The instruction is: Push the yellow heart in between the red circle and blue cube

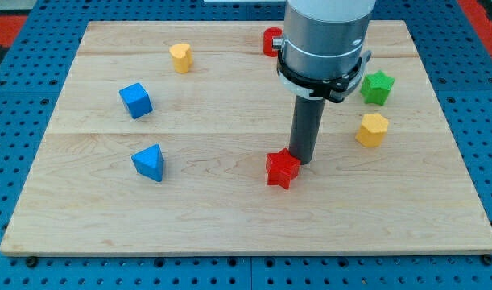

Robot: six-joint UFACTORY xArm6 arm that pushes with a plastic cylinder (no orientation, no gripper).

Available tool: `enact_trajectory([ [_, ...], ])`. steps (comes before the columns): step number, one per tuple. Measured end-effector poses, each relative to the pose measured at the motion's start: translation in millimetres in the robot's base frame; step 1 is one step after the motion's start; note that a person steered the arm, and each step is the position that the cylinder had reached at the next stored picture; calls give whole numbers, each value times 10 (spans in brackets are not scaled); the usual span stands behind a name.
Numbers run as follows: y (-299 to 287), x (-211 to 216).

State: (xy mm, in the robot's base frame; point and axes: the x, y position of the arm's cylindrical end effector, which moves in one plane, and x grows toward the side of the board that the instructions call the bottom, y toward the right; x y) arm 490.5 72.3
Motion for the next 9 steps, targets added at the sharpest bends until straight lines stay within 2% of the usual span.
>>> enact_trajectory([
  [2, 260, -467],
  [3, 143, -713],
  [4, -299, -1170],
  [5, -936, -1390],
  [6, -1903, -1443],
  [7, -2404, -1578],
  [8, -2634, -1895],
  [9, -2294, -2145],
])
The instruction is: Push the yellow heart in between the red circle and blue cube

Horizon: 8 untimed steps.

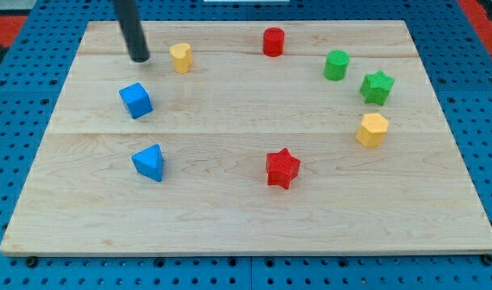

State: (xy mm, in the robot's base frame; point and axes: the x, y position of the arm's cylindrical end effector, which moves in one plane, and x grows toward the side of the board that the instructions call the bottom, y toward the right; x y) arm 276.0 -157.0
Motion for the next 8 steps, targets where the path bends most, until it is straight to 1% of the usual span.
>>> enact_trajectory([
  [1, 519, -116],
  [2, 678, -28],
  [3, 297, -236],
  [4, -381, -286],
  [5, -789, 33],
  [6, -684, 418],
  [7, -250, 824],
  [8, -255, 1048],
])
